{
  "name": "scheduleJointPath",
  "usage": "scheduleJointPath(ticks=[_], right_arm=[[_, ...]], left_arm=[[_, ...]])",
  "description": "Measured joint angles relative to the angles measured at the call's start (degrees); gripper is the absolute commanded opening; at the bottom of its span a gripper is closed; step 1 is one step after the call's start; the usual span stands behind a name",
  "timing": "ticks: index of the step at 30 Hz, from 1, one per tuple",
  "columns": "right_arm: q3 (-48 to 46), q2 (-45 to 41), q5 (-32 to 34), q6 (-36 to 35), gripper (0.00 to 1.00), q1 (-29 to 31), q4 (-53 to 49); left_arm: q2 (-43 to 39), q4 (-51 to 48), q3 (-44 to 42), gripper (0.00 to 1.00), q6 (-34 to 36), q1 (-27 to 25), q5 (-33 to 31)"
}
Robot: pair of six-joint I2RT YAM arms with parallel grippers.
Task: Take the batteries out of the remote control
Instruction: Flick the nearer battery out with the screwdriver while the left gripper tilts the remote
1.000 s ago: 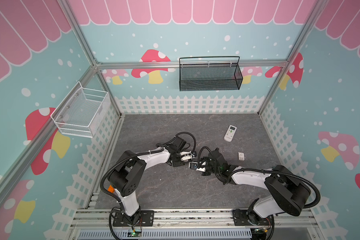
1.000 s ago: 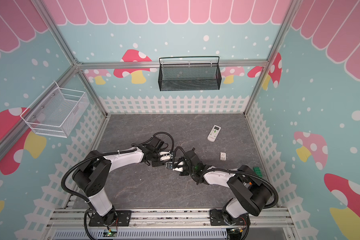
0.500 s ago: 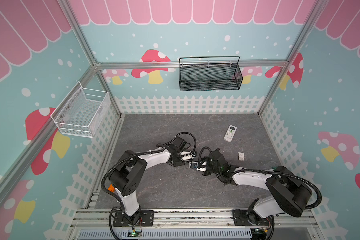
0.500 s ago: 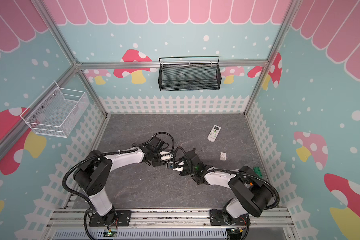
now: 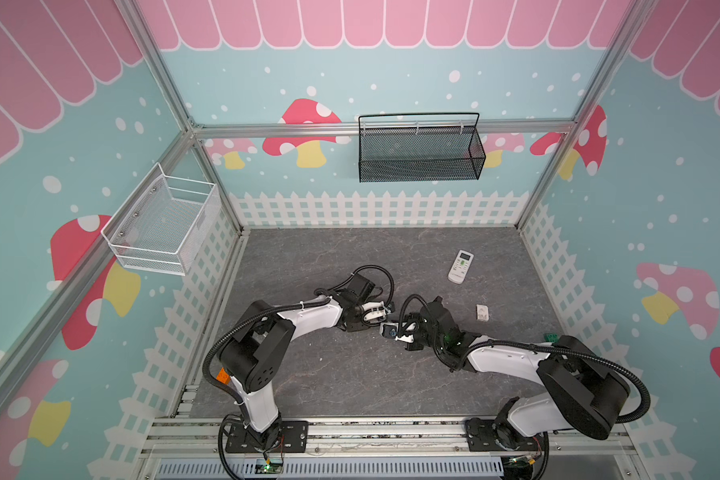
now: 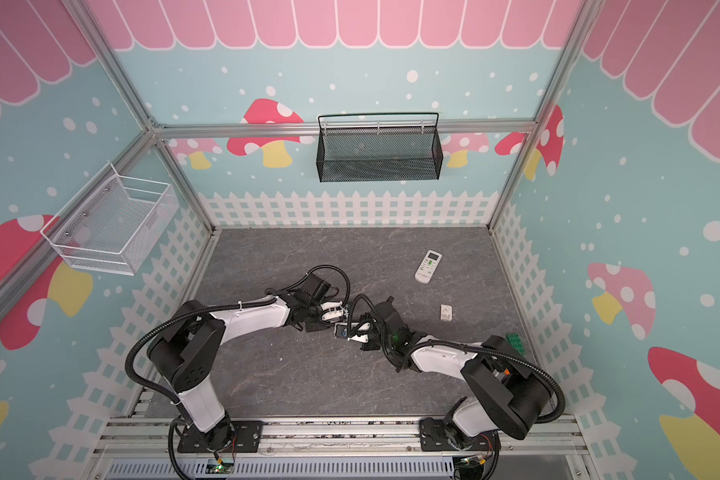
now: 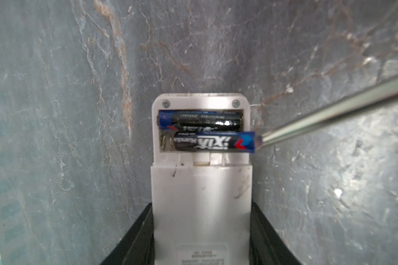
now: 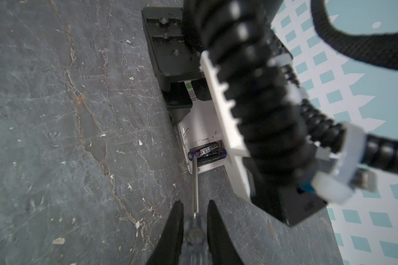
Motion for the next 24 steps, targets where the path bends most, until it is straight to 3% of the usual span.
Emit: scheduleJointPath(ticks=[13,19,24], right_arm=[[-0.5,-2.4,0.0,3.2,0.0,0.0,-3.8],[-0.5,-10.0,0.7,13.3,0.0,0.0,-5.8],[-1.1,-16.4,3.2,25.0,0.0,-0.1,-7.3]], left_arm=[[1.3,15.4,-2.7,0.0,3.0,0.0,-15.3],[2.3,21.8,-2.1,0.0,5.2,0.2,-21.3],[2.3,16.0,5.7,0.0,1.1,-0.1,-22.2]])
